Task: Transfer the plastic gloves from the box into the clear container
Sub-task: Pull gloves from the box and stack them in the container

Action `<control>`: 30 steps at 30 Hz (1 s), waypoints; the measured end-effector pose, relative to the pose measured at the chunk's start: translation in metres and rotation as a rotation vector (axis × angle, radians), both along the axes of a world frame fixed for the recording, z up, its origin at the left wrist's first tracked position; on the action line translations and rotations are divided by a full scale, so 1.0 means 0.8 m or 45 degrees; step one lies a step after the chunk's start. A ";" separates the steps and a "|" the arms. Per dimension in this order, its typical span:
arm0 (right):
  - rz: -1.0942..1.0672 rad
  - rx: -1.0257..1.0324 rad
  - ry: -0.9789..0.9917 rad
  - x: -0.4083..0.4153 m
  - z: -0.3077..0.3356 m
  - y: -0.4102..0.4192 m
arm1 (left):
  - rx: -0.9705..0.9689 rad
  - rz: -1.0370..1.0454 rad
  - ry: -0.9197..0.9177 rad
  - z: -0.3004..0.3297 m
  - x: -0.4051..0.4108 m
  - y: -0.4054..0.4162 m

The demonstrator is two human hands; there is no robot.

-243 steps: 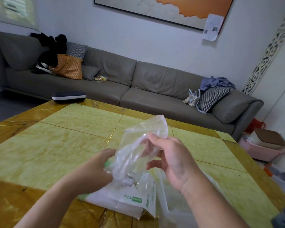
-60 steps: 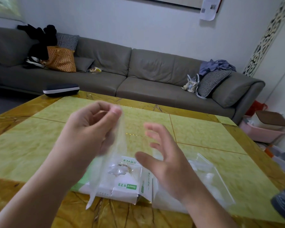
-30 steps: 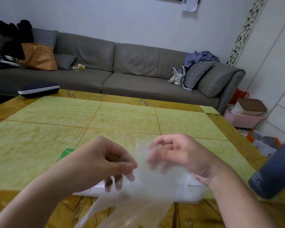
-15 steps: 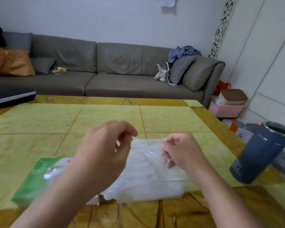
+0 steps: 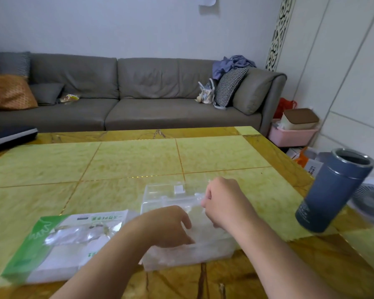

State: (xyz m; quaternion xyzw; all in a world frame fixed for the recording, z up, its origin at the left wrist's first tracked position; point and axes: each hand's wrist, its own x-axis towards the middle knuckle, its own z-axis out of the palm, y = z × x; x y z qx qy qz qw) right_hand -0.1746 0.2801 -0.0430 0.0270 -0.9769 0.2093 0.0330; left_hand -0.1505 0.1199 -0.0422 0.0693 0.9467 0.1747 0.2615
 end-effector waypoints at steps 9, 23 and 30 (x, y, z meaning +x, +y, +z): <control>0.070 0.027 0.160 0.041 0.053 -0.020 | -0.057 0.016 -0.108 -0.007 -0.010 0.013; 0.173 0.269 -0.713 0.021 0.008 -0.046 | -0.010 -0.013 0.022 -0.019 -0.009 -0.008; 0.236 0.361 -0.760 0.015 0.008 -0.049 | -0.062 -0.048 0.054 -0.020 -0.015 -0.011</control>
